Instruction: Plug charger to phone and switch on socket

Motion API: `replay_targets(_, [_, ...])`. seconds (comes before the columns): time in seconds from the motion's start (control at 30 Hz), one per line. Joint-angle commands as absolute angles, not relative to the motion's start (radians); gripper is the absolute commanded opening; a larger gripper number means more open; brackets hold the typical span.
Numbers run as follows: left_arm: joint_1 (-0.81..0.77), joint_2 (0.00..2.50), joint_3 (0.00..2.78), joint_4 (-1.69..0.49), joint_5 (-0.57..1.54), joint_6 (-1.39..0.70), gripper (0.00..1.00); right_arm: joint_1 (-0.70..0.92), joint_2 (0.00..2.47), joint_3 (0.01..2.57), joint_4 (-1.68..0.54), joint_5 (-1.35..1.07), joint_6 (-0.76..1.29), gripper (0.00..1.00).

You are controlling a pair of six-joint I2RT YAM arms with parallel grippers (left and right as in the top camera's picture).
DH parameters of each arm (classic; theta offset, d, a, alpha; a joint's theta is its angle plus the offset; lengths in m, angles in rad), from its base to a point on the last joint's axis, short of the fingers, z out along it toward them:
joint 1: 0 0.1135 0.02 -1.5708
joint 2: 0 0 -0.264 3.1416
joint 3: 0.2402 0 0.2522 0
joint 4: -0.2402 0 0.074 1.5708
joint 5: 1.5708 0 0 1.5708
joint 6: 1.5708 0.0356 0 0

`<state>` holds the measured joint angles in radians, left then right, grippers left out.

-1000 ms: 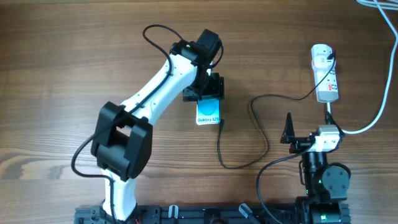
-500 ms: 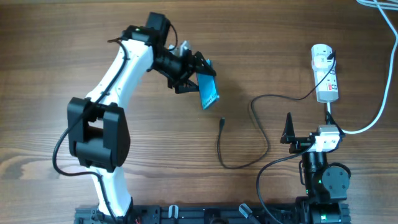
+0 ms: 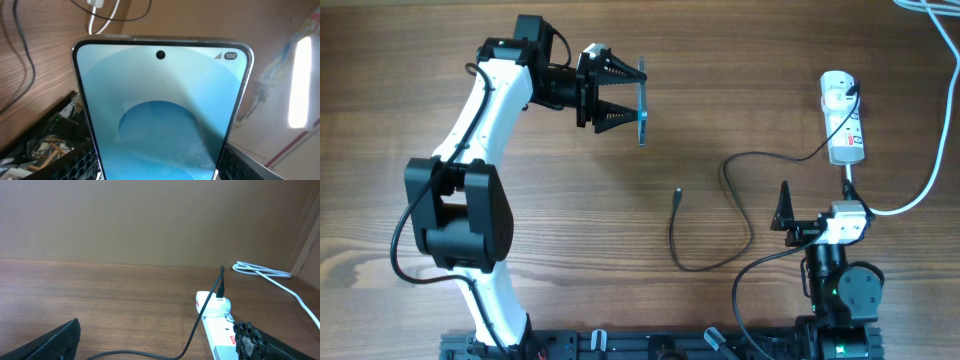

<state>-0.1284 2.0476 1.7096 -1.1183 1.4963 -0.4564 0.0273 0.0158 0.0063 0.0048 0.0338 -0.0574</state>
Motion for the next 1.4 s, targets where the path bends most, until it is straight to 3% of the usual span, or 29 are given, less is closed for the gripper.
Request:
replay_targets(0.0, [-0.118, 2.01, 1.71, -1.119, 1.577, -0.493, 0.76, 0.022, 0.01, 0.005, 0.008, 0.026, -0.05, 1.0])
replay_targets(0.23, [-0.115, 2.01, 1.71, -1.119, 1.577, -0.592, 0.76, 0.022, 0.01, 0.005, 0.008, 0.026, -0.05, 1.0])
replay_targets(1.37, [-0.113, 2.01, 1.71, -1.169, 1.577, -0.618, 0.76, 0.022, 0.01, 0.005, 0.008, 0.026, -0.05, 1.0])
